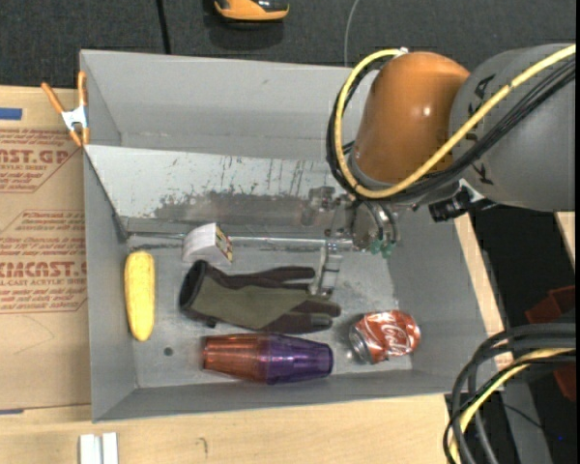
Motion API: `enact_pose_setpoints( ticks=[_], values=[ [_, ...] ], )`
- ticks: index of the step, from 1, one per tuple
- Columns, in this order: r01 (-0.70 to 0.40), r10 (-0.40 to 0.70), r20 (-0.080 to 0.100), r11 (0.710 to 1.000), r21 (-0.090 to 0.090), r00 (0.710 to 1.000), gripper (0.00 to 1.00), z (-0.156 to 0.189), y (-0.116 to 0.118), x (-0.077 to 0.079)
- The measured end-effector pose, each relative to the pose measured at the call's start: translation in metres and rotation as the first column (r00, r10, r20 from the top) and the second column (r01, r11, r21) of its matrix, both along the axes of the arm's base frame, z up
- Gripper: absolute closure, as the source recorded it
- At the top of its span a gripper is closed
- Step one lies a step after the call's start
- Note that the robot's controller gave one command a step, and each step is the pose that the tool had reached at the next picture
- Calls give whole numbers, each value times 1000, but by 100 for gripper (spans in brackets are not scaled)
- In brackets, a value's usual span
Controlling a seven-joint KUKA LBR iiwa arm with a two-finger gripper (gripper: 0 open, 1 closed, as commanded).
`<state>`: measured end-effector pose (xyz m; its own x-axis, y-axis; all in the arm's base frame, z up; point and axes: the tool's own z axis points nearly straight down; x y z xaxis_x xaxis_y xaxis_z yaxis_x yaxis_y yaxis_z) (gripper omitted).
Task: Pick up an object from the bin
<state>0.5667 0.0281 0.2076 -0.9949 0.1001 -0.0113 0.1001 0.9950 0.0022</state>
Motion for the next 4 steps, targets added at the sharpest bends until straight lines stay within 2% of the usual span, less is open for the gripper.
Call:
enact_pose_setpoints(
  ticks=[1,2,3,4],
  values=[
    [-236,236,-7,972,-1,972,100,-124,6,6],
    [-251,251,-8,968,-1,968,0,-133,7,5],
    [-251,251,-6,968,-1,968,100,-133,7,6],
    [-251,251,-6,968,-1,968,100,-133,7,6]
  ],
)
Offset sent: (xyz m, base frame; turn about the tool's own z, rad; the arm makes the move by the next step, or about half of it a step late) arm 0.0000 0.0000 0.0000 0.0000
